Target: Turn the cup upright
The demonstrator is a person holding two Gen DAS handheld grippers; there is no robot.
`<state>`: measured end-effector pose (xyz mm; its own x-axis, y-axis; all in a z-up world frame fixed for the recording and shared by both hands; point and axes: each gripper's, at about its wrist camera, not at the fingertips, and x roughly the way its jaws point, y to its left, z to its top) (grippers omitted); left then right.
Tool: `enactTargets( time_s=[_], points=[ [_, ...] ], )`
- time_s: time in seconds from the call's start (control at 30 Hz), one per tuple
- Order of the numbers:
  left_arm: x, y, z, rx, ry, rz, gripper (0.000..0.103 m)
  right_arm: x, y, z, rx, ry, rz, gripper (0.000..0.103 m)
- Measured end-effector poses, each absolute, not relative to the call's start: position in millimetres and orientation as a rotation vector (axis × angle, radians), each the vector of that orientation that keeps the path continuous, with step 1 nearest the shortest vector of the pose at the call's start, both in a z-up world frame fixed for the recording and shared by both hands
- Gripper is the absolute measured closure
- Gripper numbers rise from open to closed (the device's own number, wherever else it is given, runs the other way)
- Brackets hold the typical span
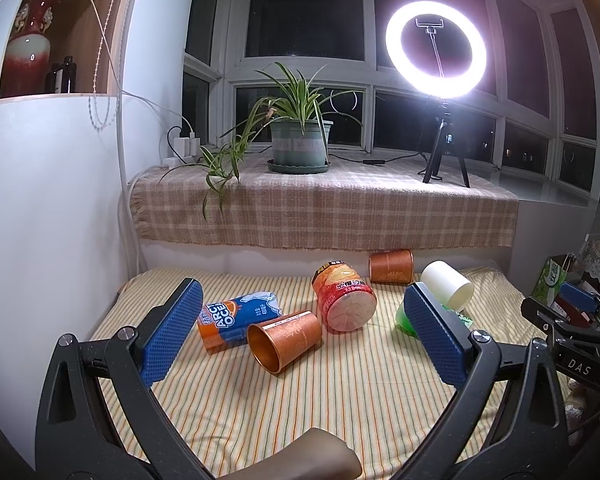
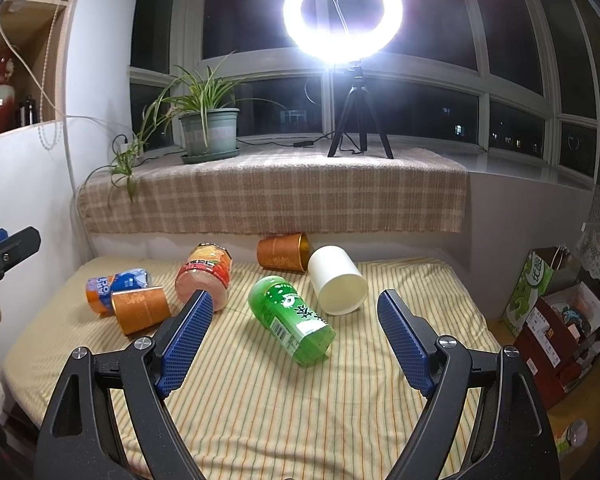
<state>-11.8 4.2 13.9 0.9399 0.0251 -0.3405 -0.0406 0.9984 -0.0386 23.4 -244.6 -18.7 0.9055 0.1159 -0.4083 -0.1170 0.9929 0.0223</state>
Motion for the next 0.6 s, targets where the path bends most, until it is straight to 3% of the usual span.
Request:
enactTargets(
  time_s=[0.6],
  points=[
    [-6.8,5.1,7.3,-0.038,0.363,0.041,0.001,43.3,-243.1,-25.3,-0.02,0.458,0.135,0.019]
  ],
)
